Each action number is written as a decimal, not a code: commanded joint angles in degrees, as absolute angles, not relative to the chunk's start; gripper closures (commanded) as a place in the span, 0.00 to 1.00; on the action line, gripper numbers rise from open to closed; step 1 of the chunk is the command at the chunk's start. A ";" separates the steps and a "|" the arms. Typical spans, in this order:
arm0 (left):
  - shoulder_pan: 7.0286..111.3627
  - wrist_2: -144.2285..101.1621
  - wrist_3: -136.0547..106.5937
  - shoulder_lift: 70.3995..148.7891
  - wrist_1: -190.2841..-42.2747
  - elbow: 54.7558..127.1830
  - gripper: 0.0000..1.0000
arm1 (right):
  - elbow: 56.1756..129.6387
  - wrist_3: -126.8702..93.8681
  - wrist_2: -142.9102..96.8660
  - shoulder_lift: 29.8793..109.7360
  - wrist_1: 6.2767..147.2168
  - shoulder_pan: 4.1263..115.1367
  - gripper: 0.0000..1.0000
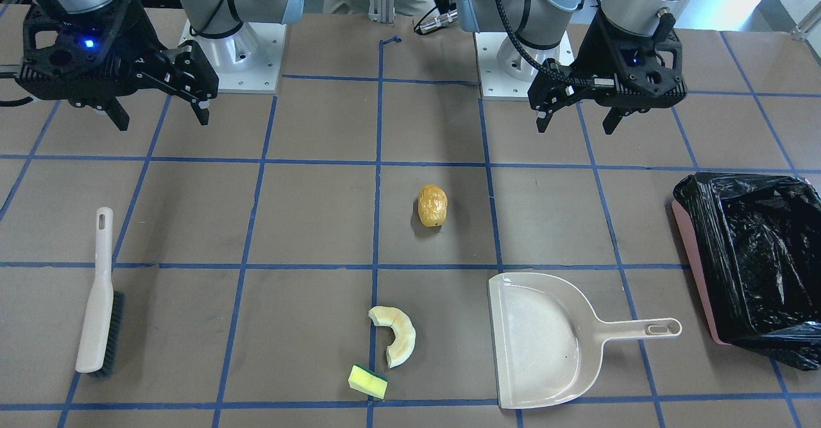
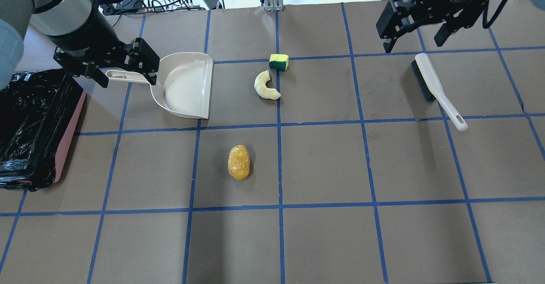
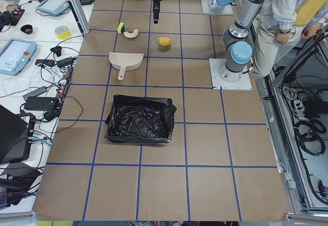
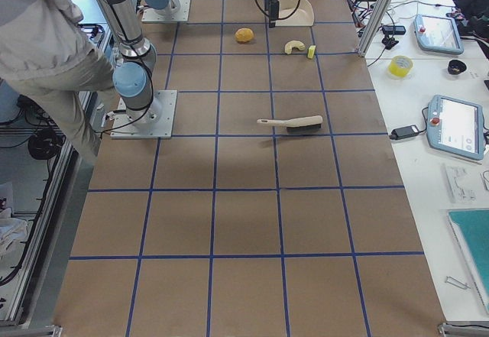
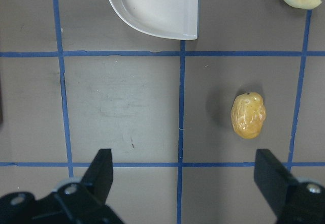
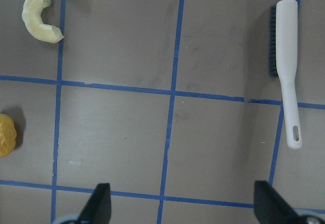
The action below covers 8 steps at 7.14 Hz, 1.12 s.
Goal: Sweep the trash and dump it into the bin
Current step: 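Lower the left gripper to the dustpan while the right descends to the brush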
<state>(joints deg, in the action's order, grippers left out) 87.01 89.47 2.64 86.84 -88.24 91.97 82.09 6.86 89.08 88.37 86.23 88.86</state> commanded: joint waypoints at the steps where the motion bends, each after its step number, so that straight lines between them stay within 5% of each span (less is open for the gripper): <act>1: 87.01 89.47 2.64 86.75 -88.24 92.02 0.00 | 82.09 6.94 89.56 88.16 86.22 88.86 0.00; 8: 86.84 89.47 -9.75 88.59 -82.89 92.11 0.00 | 82.96 13.74 90.26 87.89 77.78 79.23 0.05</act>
